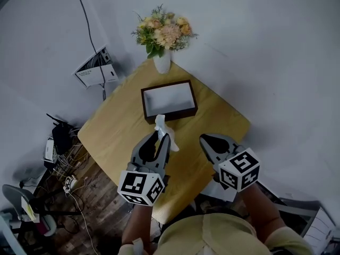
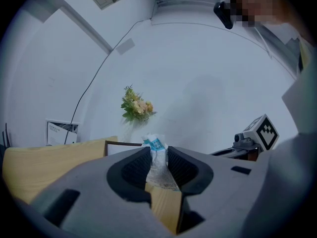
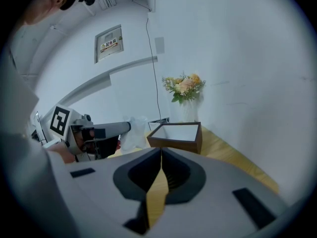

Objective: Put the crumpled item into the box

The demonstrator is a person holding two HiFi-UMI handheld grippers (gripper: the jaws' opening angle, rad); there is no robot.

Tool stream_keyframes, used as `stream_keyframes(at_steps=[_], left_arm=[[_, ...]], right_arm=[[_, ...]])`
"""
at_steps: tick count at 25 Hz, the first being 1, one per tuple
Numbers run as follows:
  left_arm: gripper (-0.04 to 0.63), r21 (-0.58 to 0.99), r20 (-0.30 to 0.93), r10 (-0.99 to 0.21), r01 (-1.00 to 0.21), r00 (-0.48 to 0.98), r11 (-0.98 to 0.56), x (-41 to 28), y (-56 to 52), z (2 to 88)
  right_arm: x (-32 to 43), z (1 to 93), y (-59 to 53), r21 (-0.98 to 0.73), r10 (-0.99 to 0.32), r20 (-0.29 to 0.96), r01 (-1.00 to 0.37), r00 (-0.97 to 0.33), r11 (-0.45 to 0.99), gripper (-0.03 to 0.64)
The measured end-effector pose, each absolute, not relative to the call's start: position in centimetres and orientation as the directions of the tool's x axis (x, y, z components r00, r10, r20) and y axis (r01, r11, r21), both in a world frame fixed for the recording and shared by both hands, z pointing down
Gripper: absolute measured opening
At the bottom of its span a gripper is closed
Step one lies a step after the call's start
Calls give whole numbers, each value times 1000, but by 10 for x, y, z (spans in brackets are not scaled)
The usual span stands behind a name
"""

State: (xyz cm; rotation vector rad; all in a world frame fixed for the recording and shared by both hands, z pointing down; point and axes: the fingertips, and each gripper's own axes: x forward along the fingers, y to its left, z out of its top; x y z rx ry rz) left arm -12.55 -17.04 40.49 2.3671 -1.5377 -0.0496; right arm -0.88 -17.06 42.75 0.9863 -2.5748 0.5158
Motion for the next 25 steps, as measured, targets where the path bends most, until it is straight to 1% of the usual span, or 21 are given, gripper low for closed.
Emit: stream_keyframes(at_steps=[9, 18, 25], left_arm=[[117, 221, 120, -884, -880, 452, -421, -116, -213, 396], [116, 164, 102, -886, -886, 453, -434, -123, -254, 384], [117, 97, 142, -868, -880, 475, -465, -123, -280, 387]], right_arm=[[-9, 422, -198, -213, -606, 405, -716, -684, 665, 31], [-12, 430, -209, -224, -611, 416, -727, -673, 649, 31], [-10, 434, -217, -219, -617, 427, -737, -662, 640, 31]])
